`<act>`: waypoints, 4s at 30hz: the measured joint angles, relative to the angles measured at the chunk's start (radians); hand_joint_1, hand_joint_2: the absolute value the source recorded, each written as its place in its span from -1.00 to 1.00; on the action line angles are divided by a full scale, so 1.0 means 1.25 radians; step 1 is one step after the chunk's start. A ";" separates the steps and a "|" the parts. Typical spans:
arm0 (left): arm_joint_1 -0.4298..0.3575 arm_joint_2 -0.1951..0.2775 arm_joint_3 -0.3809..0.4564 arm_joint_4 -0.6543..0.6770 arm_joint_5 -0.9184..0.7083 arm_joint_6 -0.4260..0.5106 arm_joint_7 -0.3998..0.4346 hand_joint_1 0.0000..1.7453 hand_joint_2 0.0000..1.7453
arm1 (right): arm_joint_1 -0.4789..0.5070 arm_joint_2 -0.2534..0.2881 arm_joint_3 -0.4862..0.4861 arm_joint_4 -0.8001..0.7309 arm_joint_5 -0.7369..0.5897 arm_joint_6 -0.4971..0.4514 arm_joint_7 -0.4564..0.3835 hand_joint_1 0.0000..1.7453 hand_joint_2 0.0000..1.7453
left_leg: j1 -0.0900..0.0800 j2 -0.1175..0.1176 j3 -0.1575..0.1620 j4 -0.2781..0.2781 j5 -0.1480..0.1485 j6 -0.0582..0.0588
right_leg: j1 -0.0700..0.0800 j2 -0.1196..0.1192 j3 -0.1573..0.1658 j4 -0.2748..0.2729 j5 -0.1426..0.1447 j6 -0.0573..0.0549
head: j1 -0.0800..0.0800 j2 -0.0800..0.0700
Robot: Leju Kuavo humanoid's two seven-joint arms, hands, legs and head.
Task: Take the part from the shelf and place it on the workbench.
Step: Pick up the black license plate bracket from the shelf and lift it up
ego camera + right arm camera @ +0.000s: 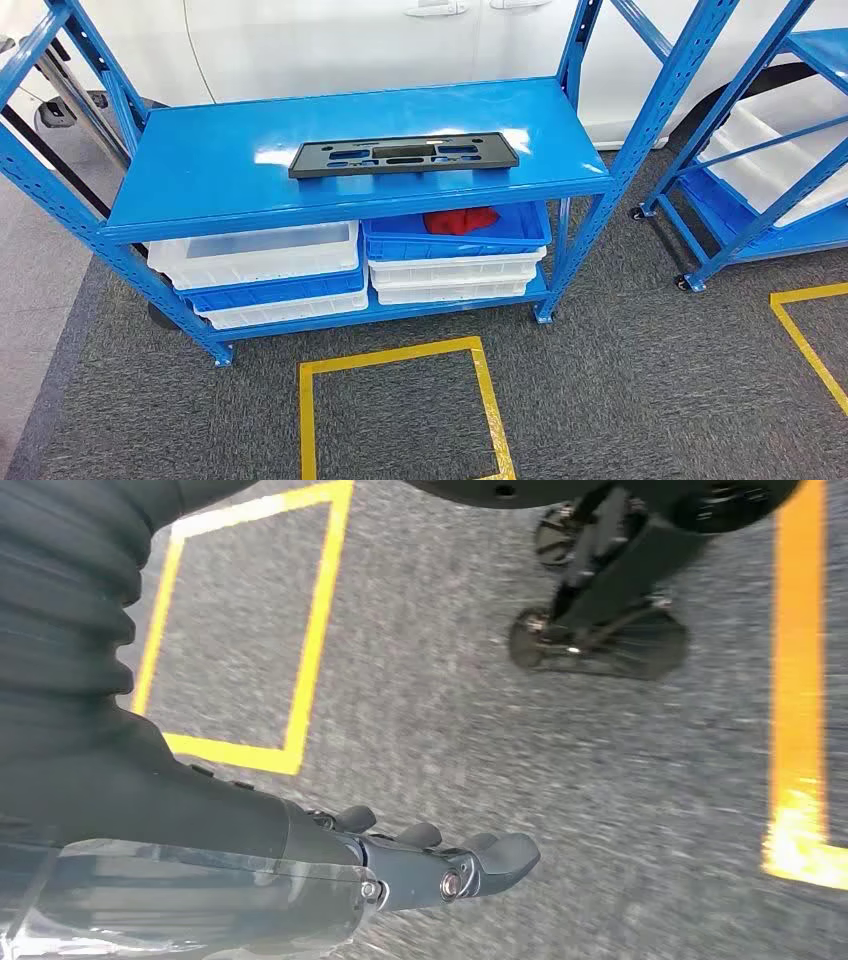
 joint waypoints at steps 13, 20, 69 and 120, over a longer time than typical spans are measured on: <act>-0.045 -0.015 0.217 0.029 -0.150 -0.009 -0.042 -1.00 -1.00 | -0.049 0.014 0.017 -0.115 -0.044 0.099 -0.178 -1.00 1.00 | 0.008 0.003 0.005 -0.019 0.015 0.024 | 0.000 -0.008 -0.096 0.194 -0.096 0.015 | 0.000 0.000; -0.068 -0.027 0.339 0.049 -0.231 -0.015 -0.064 -1.00 -1.00 | -0.067 0.017 0.049 -0.211 -0.087 0.155 -0.275 -1.00 -1.00 | 0.005 0.000 0.003 -0.001 0.002 0.003 | -0.001 -0.010 -0.033 0.021 0.019 0.006 | 0.000 0.000; -0.123 -0.066 0.642 0.100 -0.372 -0.012 -0.118 -1.00 -1.00 | -0.299 -0.088 0.590 -1.203 -0.522 0.409 -0.440 -1.00 -1.00 | 0.019 -0.001 -0.026 0.004 0.021 -0.008 | 0.001 -0.010 -0.036 0.008 0.024 0.010 | 0.000 0.000; -0.115 -0.081 0.640 0.107 -0.402 -0.022 -0.151 -1.00 -1.00 | -0.230 -0.060 0.597 -0.920 -0.321 0.083 -0.437 -1.00 -1.00 | 0.015 0.000 -0.105 0.197 -0.085 -0.026 | 0.007 -0.016 -0.048 -0.004 0.042 -0.029 | 0.000 0.000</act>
